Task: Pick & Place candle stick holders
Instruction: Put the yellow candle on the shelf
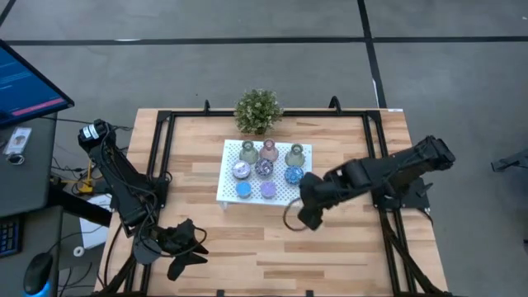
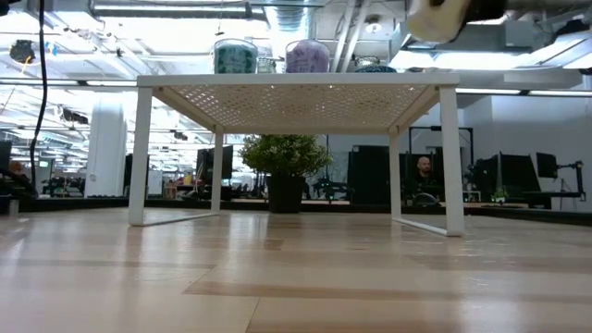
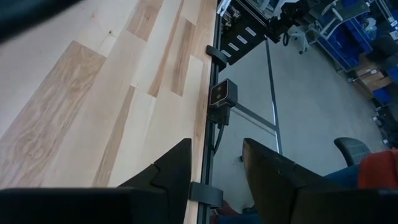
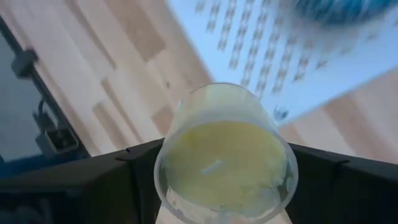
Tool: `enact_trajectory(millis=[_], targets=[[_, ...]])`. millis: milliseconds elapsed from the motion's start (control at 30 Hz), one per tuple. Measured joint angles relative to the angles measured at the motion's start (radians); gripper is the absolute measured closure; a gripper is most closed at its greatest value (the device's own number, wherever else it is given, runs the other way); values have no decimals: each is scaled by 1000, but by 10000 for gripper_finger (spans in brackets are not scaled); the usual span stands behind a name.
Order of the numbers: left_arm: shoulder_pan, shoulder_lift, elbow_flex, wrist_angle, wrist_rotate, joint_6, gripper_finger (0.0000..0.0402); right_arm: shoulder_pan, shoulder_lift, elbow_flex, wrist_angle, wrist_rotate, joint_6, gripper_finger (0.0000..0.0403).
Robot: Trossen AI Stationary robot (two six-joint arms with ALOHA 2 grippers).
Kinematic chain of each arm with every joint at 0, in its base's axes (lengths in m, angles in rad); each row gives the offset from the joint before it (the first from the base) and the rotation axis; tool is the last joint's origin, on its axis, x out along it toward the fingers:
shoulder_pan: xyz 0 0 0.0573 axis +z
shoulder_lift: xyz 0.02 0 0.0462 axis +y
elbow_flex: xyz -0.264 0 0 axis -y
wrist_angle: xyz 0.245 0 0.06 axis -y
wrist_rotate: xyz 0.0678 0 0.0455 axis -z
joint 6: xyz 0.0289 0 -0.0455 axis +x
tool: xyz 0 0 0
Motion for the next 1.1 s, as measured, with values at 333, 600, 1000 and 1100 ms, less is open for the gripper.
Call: enact_trajectory(millis=[333,600,1000,1100], targets=[[0,0,0,0,0,1,259,-62,0,-1,29,4,-27,168],[0,0,0,0,0,2,259,-92,1,-1,29,51,-36,174],[0,0,0,1,0,2,259,-110,81,9,75,30,-77,171],[0,0,0,1,0,2,259,-116,102,19,46,25,-101,169]])
